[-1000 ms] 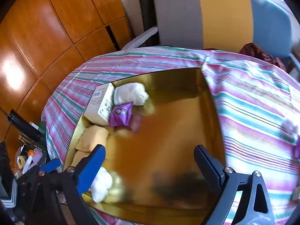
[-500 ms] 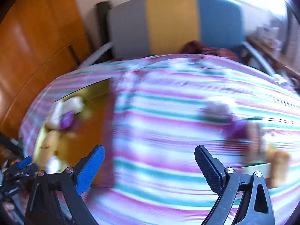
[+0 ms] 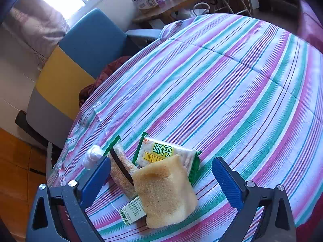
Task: Organize objects
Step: 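Move the right tool to the pile and grasp a yellow sponge, then grasp the wrapped cracker bar with the left tool while the right tool holds the sponge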
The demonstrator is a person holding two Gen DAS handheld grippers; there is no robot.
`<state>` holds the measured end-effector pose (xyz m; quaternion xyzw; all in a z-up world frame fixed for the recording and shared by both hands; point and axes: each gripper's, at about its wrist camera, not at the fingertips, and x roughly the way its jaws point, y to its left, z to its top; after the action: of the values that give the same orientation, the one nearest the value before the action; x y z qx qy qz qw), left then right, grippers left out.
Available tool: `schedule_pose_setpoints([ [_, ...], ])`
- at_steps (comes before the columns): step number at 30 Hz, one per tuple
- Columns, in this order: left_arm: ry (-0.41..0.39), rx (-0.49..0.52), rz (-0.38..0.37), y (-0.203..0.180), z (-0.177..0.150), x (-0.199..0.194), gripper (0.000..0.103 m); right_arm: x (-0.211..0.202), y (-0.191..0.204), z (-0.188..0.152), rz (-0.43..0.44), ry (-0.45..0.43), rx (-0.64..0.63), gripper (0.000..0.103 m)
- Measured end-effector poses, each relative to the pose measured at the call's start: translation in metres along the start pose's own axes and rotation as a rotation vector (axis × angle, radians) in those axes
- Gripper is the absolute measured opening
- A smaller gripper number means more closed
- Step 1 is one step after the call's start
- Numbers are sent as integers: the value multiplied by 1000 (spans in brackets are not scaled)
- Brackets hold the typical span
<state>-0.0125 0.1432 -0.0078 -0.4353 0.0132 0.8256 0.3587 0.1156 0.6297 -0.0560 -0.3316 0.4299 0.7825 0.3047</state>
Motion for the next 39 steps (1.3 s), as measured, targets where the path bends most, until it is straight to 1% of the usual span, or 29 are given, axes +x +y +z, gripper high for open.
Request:
schedule_pose_setpoints([
  [3,21,44,-33,-25,2,9,84,9,16,-7,-56,51,-93,101],
  [6,39,98,-56,-46,3,17,84,13,28,-11,-101,57,-166,100],
  [8,48,120,-72,-57,4,22,84,13,30,-12,-126,50,-187,100],
  [11,63,148,-85,-70,3,29,84,17,28,-10,-131,75,-191,100],
  [13,71,162,-98,-76,2,32,84,19,30,-13,-152,88,-215,100],
  [15,79,174,-97,-80,1,34,84,23,29,-14,-169,98,-240,98],
  [17,92,172,-96,-81,0,38,84,22,29,-16,-182,107,-268,92],
  [18,96,170,-95,-81,0,40,84,24,31,-19,-205,113,-297,81],
  [19,100,169,-92,-82,0,41,84,24,31,-22,-236,118,-329,54],
  [20,101,169,-89,-82,0,42,84,23,31,-25,-267,125,-359,51],
  [21,101,172,-86,-83,1,43,84,21,30,-26,-277,122,-368,50],
  [23,97,172,-85,-85,5,45,84,12,31,-25,-252,85,-361,50],
  [26,98,184,-80,-94,14,52,84,-10,28,-17,-205,-10,-315,50],
  [29,116,182,-75,-102,23,66,82,-24,23,-11,-189,-77,-276,50],
  [32,152,162,-67,-112,33,84,81,-33,18,-6,-156,-115,-233,50],
  [35,192,152,-79,-122,42,104,80,-40,17,-2,-135,-158,-203,50],
  [36,204,158,-84,-126,44,110,78,-43,16,0,-128,-170,-193,50],
  [37,219,166,-94,-131,46,117,74,-43,15,1,-123,-169,-188,50],
  [39,250,179,-117,-142,51,132,73,-35,16,2,-120,-152,-177,51],
])
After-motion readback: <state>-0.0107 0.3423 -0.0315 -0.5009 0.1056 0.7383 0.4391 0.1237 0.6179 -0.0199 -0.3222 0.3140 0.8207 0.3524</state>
